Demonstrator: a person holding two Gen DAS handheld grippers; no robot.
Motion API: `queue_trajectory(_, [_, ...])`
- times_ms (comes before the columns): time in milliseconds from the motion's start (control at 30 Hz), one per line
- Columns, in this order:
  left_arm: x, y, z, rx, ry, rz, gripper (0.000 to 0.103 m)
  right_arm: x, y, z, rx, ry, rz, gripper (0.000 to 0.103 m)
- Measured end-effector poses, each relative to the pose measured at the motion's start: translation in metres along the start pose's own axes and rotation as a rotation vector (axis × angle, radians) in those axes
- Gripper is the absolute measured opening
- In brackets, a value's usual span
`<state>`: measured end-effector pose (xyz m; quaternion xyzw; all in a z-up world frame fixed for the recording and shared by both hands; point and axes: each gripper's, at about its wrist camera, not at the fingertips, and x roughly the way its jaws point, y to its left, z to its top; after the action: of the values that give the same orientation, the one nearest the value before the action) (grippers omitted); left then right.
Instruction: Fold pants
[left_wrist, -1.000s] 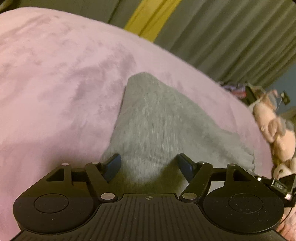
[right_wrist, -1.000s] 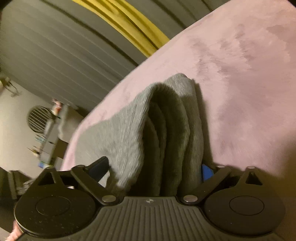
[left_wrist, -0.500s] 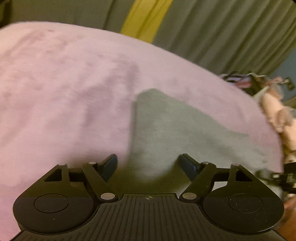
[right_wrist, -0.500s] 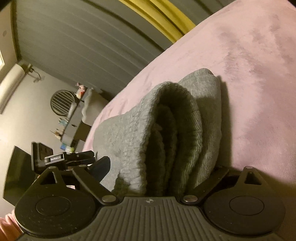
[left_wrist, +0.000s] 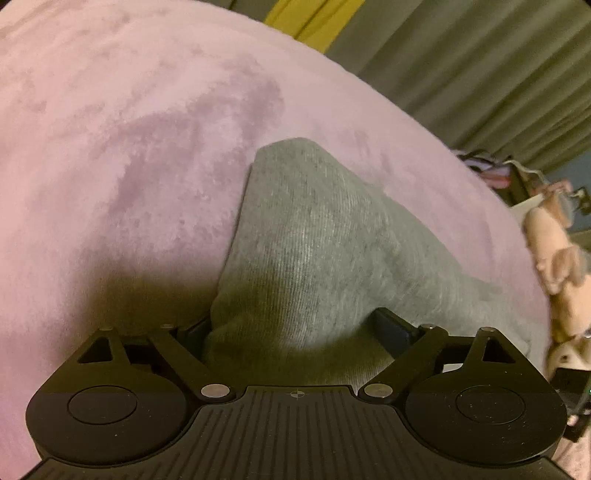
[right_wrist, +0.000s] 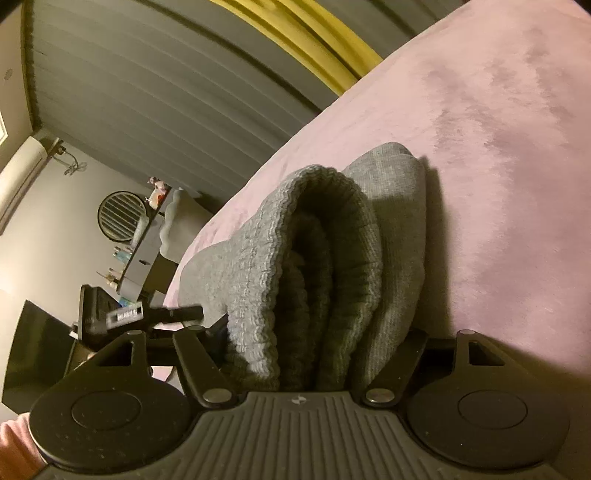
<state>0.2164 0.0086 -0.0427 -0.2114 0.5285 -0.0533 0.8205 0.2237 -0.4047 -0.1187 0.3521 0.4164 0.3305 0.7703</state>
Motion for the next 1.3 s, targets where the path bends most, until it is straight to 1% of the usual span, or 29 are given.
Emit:
queue_trajectory(33, [0.0,-0.006,-0.002,0.03,-0.01,0.022,0.082,0.0,0.001,0.0,-0.005,-0.007,-0.01,0.069])
queue_trajectory(67, [-0.004,-0.012,-0.004,0.067,-0.027,0.031,0.063,-0.002,0.002,0.0,-0.007,-0.014,-0.02,0.066])
queue_trajectory(100, [-0.009,-0.017,-0.006,0.089,-0.043,0.028,0.053,-0.003,0.004,0.001,-0.009,-0.021,-0.03,0.063])
queue_trajectory(133, [-0.014,-0.02,-0.008,0.085,-0.06,0.033,0.041,-0.006,0.004,0.001,-0.011,-0.025,-0.037,0.062])
queue_trajectory(167, [-0.018,-0.024,-0.007,0.084,-0.077,0.039,0.036,-0.008,0.007,0.002,-0.019,-0.031,-0.041,0.06])
queue_trajectory(200, [-0.022,-0.031,-0.007,0.101,-0.095,0.049,0.034,-0.01,0.01,0.003,-0.032,-0.042,-0.033,0.057])
queue_trajectory(267, [-0.031,-0.047,-0.004,0.142,-0.136,0.056,0.033,-0.018,0.016,0.008,-0.036,-0.085,0.023,0.055])
queue_trajectory(300, [-0.035,-0.057,0.002,0.149,-0.161,0.048,0.032,-0.022,0.021,0.013,-0.04,-0.104,0.043,0.054])
queue_trajectory(333, [-0.04,-0.064,0.007,0.149,-0.191,0.023,0.031,-0.026,0.029,0.017,-0.068,-0.13,0.044,0.053])
queue_trajectory(400, [-0.051,-0.08,0.02,0.129,-0.258,-0.044,0.031,-0.036,0.043,0.025,-0.142,-0.196,0.027,0.053])
queue_trajectory(433, [-0.052,-0.088,0.027,0.117,-0.28,-0.053,0.036,-0.043,0.048,0.03,-0.173,-0.243,0.011,0.053])
queue_trajectory(467, [-0.053,-0.096,0.033,0.102,-0.296,-0.044,0.049,-0.049,0.049,0.035,-0.189,-0.28,-0.005,0.056])
queue_trajectory(500, [-0.051,-0.104,0.04,0.077,-0.323,0.002,0.059,-0.058,0.048,0.041,-0.204,-0.322,-0.047,0.067])
queue_trajectory(533, [-0.049,-0.11,0.043,0.065,-0.349,0.058,0.058,-0.066,0.044,0.048,-0.197,-0.358,-0.107,0.073])
queue_trajectory(567, [-0.046,-0.117,0.044,0.064,-0.361,0.114,0.058,-0.073,0.037,0.053,-0.179,-0.379,-0.165,0.084])
queue_trajectory(600, [-0.042,-0.122,0.044,0.078,-0.352,0.152,0.058,-0.082,0.028,0.056,-0.161,-0.408,-0.253,0.091])
queue_trajectory(633, [-0.038,-0.126,0.041,0.099,-0.332,0.17,0.058,-0.089,0.019,0.057,-0.145,-0.433,-0.321,0.092])
queue_trajectory(667, [-0.035,-0.129,0.033,0.115,-0.312,0.176,0.059,-0.101,0.009,0.054,-0.112,-0.473,-0.364,0.092])
queue_trajectory(700, [-0.03,-0.132,0.022,0.124,-0.291,0.172,0.059,-0.112,0.001,0.051,-0.073,-0.511,-0.355,0.092])
queue_trajectory(733, [-0.028,-0.132,0.008,0.125,-0.283,0.163,0.059,-0.123,-0.008,0.05,-0.008,-0.541,-0.313,0.092])
queue_trajectory(800, [-0.026,-0.129,-0.024,0.11,-0.265,0.143,0.059,-0.137,-0.022,0.05,0.125,-0.568,-0.214,0.092])
queue_trajectory(867, [-0.025,-0.121,-0.053,0.079,-0.258,0.12,0.06,-0.141,-0.028,0.046,0.216,-0.592,-0.121,0.092])
queue_trajectory(900, [-0.024,-0.115,-0.068,0.056,-0.25,0.114,0.06,-0.139,-0.028,0.045,0.244,-0.586,-0.094,0.092])
queue_trajectory(967, [-0.021,-0.103,-0.085,0.018,-0.24,0.125,0.06,-0.133,-0.029,0.04,0.28,-0.55,-0.057,0.092])
queue_trajectory(1033, [-0.018,-0.096,-0.095,0.008,-0.212,0.145,0.06,-0.127,-0.027,0.03,0.308,-0.523,-0.059,0.092])
queue_trajectory(1067, [-0.016,-0.093,-0.097,0.002,-0.197,0.141,0.06,-0.123,-0.021,0.029,0.31,-0.515,-0.07,0.092])
queue_trajectory(1133, [-0.015,-0.095,-0.099,0.006,-0.176,0.094,0.06,-0.123,-0.012,0.018,0.308,-0.506,-0.1,0.092])
queue_trajectory(1200, [-0.011,-0.101,-0.1,0.047,-0.179,0.057,0.061,-0.125,-0.01,0.01,0.322,-0.504,-0.122,0.092])
queue_trajectory(1300, [0.002,-0.11,-0.101,0.089,-0.197,0.078,0.062,-0.13,-0.009,-0.007,0.377,-0.518,-0.147,0.092])
